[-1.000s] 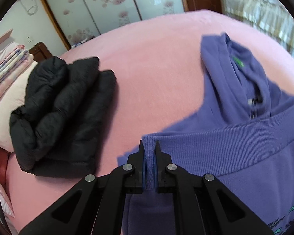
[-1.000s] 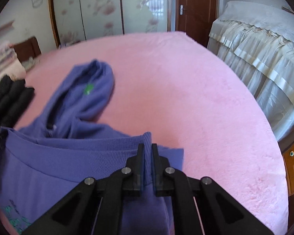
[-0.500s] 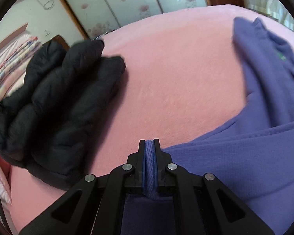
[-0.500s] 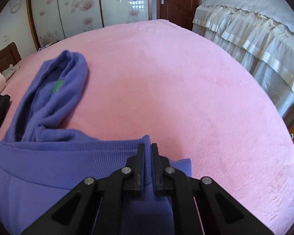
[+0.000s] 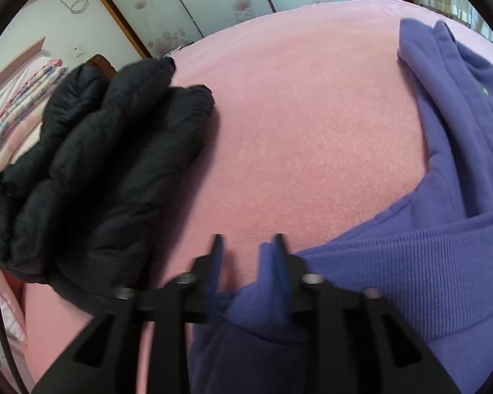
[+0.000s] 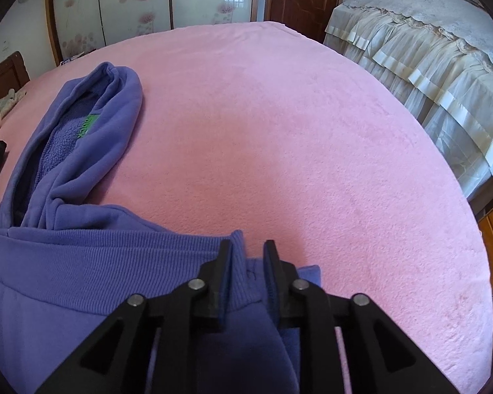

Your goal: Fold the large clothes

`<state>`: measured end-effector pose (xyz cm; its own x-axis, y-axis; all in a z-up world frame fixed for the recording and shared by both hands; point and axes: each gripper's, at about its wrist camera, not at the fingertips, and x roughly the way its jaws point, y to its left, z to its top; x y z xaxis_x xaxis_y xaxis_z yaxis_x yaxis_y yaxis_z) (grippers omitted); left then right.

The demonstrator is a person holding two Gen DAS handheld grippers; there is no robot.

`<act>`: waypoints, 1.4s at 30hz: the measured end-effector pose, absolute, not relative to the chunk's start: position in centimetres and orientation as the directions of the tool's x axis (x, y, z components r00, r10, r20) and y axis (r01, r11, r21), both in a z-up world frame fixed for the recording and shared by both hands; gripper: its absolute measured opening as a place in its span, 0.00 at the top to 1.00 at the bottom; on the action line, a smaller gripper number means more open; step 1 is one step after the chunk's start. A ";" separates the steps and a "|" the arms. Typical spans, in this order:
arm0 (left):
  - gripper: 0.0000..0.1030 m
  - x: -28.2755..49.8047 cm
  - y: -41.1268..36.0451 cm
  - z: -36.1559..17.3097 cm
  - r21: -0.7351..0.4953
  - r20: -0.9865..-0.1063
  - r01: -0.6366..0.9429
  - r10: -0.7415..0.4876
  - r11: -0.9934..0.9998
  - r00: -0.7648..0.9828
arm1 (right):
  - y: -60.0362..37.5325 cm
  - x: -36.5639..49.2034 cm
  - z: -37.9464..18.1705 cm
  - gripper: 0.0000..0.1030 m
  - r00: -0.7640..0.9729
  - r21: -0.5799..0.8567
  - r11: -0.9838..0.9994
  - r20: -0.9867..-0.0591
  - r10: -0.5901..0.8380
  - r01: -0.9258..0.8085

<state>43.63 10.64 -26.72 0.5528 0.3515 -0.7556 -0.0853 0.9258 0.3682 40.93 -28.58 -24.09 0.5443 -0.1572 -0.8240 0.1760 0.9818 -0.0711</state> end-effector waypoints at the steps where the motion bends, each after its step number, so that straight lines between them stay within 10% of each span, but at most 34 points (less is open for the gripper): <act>1: 0.41 43.6 10.8 -25.8 0.358 -0.753 -0.092 0.345 0.929 0.560 | -28.7 40.9 -23.5 0.68 0.541 -0.057 0.982 -0.828 -0.149 0.182; 12: 0.19 46.4 6.6 -15.2 0.227 -0.706 0.048 0.130 0.973 0.696 | -27.1 44.6 -14.7 0.50 0.623 0.140 0.986 -0.780 0.053 0.092; 28: 0.19 59.7 -2.7 -23.6 0.093 -0.833 0.121 0.011 0.988 0.552 | -22.8 60.5 -20.5 0.46 0.513 0.176 0.982 -0.850 0.119 0.064; 30: 0.28 59.9 -3.3 -24.7 0.087 -0.836 0.134 -0.001 0.987 0.549 | -22.7 61.3 -21.7 0.46 0.493 0.203 0.977 -0.858 0.148 0.060; 33: 0.88 59.9 -4.0 -25.5 0.082 -0.841 0.176 -0.027 0.981 0.540 | -22.3 62.0 -23.5 0.50 0.473 0.187 0.981 -0.870 0.142 0.051; 35: 0.93 59.5 -4.9 -25.5 0.149 -0.829 0.187 0.019 0.971 0.559 | -21.8 62.2 -24.4 0.91 0.456 0.160 0.987 -0.880 0.129 0.030; 42: 0.95 57.0 -3.9 -21.9 0.152 -0.794 0.189 0.006 0.970 0.608 | -21.2 58.8 -21.2 0.95 0.530 0.176 0.984 -0.832 0.165 -0.031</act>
<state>57.04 -3.88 -21.93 0.6076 0.0055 -0.7942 0.1893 0.9701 0.1516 58.78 -21.22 -21.20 0.5301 0.1652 -0.8317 -0.0311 0.9840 0.1757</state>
